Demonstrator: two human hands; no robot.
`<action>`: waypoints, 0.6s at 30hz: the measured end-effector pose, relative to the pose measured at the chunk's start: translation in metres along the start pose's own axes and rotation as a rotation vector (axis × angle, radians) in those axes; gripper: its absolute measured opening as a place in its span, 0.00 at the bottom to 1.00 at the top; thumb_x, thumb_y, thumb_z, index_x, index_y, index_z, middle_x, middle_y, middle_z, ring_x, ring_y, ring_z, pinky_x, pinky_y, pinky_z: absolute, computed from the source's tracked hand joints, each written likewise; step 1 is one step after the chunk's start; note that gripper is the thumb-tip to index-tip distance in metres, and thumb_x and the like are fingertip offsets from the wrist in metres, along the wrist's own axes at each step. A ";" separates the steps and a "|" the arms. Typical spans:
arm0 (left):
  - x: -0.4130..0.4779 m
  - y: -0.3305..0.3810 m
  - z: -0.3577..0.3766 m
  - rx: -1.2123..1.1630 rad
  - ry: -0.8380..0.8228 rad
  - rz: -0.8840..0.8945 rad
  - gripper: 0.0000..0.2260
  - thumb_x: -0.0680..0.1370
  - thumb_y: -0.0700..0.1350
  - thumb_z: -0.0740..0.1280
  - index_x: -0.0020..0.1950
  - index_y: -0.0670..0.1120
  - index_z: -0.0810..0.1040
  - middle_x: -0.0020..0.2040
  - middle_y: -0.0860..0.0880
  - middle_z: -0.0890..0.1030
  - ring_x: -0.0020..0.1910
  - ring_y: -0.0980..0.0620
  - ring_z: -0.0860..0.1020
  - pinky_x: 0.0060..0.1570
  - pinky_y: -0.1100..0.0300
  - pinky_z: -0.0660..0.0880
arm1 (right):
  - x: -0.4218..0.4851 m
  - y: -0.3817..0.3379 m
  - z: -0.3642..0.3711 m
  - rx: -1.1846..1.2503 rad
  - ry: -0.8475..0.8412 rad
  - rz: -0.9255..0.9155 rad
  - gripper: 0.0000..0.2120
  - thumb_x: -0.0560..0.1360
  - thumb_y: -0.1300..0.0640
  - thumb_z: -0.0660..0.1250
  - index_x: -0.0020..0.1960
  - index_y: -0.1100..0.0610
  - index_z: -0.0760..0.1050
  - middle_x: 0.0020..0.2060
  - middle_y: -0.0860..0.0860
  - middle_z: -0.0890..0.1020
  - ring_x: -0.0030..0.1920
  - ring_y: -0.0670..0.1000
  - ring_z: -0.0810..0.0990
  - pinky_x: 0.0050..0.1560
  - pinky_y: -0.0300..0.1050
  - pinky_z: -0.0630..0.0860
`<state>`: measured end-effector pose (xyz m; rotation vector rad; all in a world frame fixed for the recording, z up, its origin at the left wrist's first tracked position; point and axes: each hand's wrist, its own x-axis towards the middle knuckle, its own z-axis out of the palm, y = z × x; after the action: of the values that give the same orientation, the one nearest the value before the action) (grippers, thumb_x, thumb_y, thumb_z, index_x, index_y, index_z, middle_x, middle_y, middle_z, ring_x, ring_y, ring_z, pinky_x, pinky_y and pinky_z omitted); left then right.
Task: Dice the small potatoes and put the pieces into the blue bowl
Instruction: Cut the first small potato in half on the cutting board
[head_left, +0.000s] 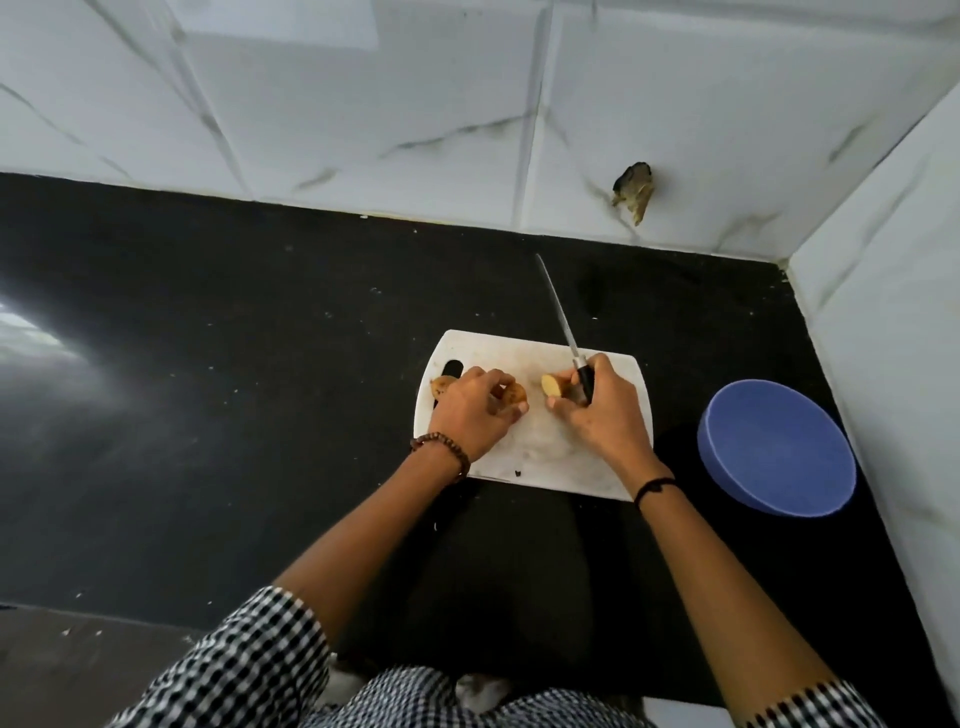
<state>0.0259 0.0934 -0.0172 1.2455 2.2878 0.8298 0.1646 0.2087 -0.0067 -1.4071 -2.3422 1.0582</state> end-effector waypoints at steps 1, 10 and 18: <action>0.000 0.000 0.000 0.003 -0.007 0.002 0.18 0.75 0.54 0.70 0.62 0.50 0.75 0.54 0.52 0.75 0.47 0.56 0.76 0.52 0.59 0.76 | 0.002 -0.002 -0.001 0.030 -0.005 0.001 0.20 0.72 0.51 0.78 0.56 0.53 0.70 0.48 0.45 0.79 0.48 0.46 0.79 0.45 0.37 0.74; 0.001 -0.003 0.003 0.008 0.008 0.015 0.19 0.73 0.55 0.71 0.61 0.51 0.76 0.52 0.52 0.74 0.44 0.55 0.75 0.48 0.58 0.77 | 0.051 -0.052 0.011 -0.002 -0.031 -0.079 0.22 0.68 0.47 0.80 0.51 0.54 0.72 0.46 0.48 0.77 0.46 0.48 0.78 0.47 0.45 0.78; 0.002 -0.004 0.006 -0.040 0.030 0.041 0.19 0.73 0.52 0.72 0.62 0.51 0.76 0.59 0.51 0.73 0.47 0.56 0.74 0.48 0.62 0.75 | 0.070 -0.071 0.037 -0.123 -0.235 -0.084 0.18 0.70 0.50 0.78 0.50 0.57 0.74 0.44 0.51 0.77 0.44 0.51 0.78 0.47 0.46 0.79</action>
<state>0.0258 0.0954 -0.0249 1.2746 2.2645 0.9108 0.0605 0.2297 0.0026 -1.2713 -2.6487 1.1288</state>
